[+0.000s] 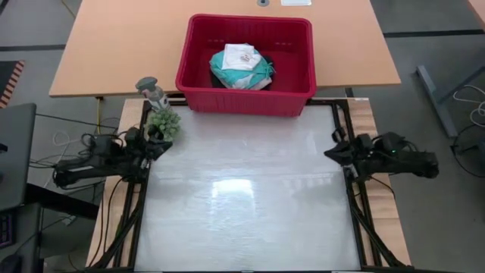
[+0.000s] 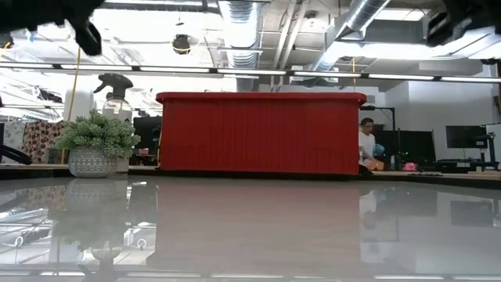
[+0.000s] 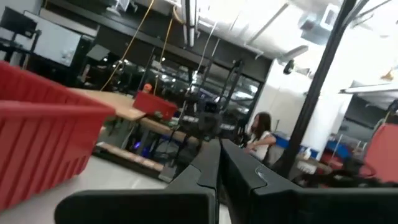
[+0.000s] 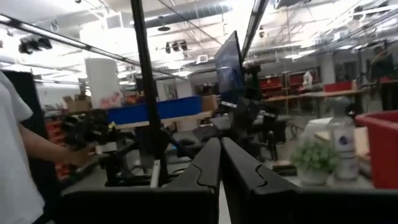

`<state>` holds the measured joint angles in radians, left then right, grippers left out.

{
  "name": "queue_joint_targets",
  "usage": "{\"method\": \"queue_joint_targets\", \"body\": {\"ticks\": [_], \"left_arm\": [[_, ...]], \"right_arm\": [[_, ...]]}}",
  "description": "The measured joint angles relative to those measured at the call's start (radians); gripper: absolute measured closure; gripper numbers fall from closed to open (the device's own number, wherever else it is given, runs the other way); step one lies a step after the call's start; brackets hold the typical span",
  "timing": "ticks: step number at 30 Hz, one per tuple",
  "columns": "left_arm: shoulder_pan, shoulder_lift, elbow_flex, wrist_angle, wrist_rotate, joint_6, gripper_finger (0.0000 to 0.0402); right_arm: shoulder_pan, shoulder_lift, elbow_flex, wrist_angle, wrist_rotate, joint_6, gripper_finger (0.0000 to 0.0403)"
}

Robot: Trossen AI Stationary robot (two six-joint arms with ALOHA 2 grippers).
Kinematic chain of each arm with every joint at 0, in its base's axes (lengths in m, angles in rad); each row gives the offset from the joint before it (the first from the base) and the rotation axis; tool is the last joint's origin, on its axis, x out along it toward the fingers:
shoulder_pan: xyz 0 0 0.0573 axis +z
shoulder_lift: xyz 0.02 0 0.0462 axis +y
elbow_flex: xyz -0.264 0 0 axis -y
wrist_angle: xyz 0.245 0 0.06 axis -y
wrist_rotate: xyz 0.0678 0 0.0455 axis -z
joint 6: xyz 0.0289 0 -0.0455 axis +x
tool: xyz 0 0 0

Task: Fold Laundry from Bin
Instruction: Return to Home Position

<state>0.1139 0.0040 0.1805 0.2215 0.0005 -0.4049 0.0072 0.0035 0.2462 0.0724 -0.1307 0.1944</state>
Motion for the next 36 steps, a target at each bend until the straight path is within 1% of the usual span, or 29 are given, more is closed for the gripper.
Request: {"method": "queue_joint_targets", "body": {"ticks": [2, 5, 8, 11, 14, 18, 23, 26, 31, 36], "left_arm": [[0.000, 0.001, -0.062, 0.059, -0.001, 0.018, 0.0401], [0.000, 0.000, -0.159, 0.194, -0.001, 0.003, 0.0402], [-0.002, 0.000, -0.168, 0.111, 0.005, -0.004, 0.0401], [-0.002, 0.000, -0.170, 0.114, 0.001, 0.052, 0.0401], [-0.002, 0.000, -0.170, 0.111, -0.009, 0.098, 0.0402], [-0.002, 0.000, -0.171, 0.099, -0.006, 0.108, 0.0401], [-0.002, 0.000, -0.171, 0.039, -0.007, 0.054, 0.0401], [-0.002, 0.000, -0.172, -0.014, -0.028, -0.003, 0.0401], [-0.002, 0.000, -0.172, -0.083, -0.034, -0.076, 0.0401], [-0.002, 0.001, -0.173, -0.112, -0.049, -0.077, 0.0401]], "right_arm": [[-0.002, 0.000, -0.047, 0.044, -0.004, 0.020, 0.0362], [0.007, 0.000, -0.121, 0.105, -0.048, 0.034, 0.0362], [0.028, 0.000, -0.182, 0.176, -0.122, -0.009, 0.0362], [0.050, 0.000, -0.232, 0.217, -0.146, -0.051, 0.0362], [0.069, 0.003, -0.238, 0.161, -0.139, -0.093, 0.0362], [0.081, 0.001, -0.238, 0.090, -0.133, -0.120, 0.0362], [0.085, 0.002, -0.238, 0.083, -0.132, -0.098, 0.0362], [0.085, 0.002, -0.238, 0.083, -0.132, -0.098, 0.0362], [0.085, 0.002, -0.239, 0.031, -0.132, -0.097, 0.0362], [0.084, 0.003, -0.239, -0.006, -0.128, -0.097, 0.0362]]}}
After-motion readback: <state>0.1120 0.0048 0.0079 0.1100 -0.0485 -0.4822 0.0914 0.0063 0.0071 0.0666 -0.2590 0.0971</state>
